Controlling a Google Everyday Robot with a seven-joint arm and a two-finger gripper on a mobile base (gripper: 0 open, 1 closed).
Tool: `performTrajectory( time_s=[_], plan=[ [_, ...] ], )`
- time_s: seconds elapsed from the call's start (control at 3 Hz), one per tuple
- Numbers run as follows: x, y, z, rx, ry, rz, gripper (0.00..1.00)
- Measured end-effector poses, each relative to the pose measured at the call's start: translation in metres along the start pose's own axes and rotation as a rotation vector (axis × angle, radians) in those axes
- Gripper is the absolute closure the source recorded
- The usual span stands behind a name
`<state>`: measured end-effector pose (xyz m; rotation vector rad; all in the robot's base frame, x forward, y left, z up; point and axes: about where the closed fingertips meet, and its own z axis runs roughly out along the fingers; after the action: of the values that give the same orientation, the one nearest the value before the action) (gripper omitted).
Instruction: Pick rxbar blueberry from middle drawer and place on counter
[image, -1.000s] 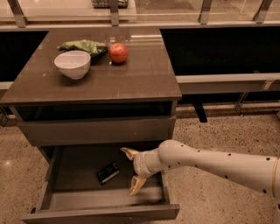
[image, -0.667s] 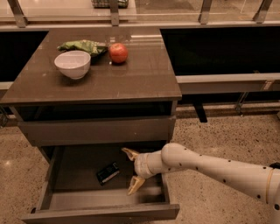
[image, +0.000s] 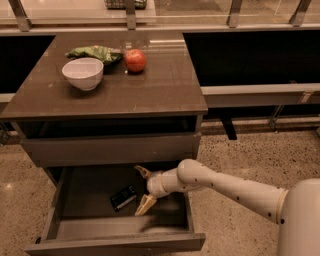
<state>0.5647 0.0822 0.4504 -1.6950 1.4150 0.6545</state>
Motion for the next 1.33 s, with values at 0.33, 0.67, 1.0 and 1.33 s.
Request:
performTrajectory(
  time_s=[0.33,0.67,1.0,1.33],
  plan=[
    [-0.003,-0.012,0.032,0.009,-0.011,0.078,0.0],
    [-0.004,-0.008,0.054,0.042,0.025,0.135,0.0],
    [-0.005,-0.002,0.075,0.073,0.049,0.169,0.0],
    [0.002,0.003,0.083,0.105,0.024,0.187,0.0]
  ],
)
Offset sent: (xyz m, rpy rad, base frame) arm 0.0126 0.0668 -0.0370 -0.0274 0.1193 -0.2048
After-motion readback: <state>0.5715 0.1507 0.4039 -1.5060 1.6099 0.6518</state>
